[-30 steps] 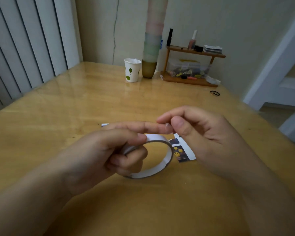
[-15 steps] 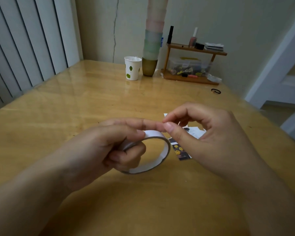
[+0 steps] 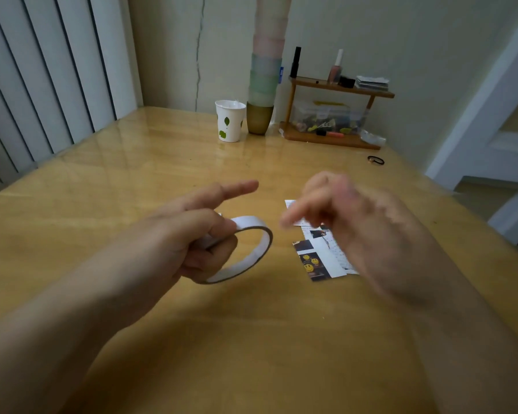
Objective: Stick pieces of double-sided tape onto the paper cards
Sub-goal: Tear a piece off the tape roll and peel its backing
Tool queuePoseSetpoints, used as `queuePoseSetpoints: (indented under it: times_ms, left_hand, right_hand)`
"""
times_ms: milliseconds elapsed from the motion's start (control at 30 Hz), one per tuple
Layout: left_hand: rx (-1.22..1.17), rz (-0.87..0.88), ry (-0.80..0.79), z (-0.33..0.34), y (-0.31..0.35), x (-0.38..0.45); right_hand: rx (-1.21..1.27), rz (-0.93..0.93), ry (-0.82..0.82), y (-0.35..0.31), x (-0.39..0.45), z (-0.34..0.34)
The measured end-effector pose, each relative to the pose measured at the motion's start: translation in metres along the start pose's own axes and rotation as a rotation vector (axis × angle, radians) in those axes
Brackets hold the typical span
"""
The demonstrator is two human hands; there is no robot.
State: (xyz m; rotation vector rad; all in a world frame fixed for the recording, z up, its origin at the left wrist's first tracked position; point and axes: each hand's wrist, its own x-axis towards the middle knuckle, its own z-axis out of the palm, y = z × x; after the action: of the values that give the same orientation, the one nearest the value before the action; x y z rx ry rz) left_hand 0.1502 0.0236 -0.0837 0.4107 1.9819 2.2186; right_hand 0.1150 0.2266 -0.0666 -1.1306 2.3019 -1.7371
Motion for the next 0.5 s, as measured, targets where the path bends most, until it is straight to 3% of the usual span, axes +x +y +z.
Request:
queuePoseSetpoints:
  times_ms: [100, 167, 267, 500]
  left_hand:
    - [0.044, 0.030, 0.038, 0.001, 0.000, 0.002]
    - [0.097, 0.038, 0.055, 0.001, -0.002, 0.003]
    - [0.168, 0.039, 0.074, 0.001, -0.005, 0.003]
    - [0.206, 0.042, 0.072, 0.003, -0.005, 0.002]
  right_hand:
    - [0.121, 0.164, 0.325, 0.010, 0.005, -0.019]
    - [-0.261, 0.302, 0.396, 0.019, 0.004, -0.032]
    - [-0.684, 0.473, 0.151, 0.028, -0.003, -0.038]
    - [-0.753, 0.530, -0.189, 0.038, -0.002, -0.029]
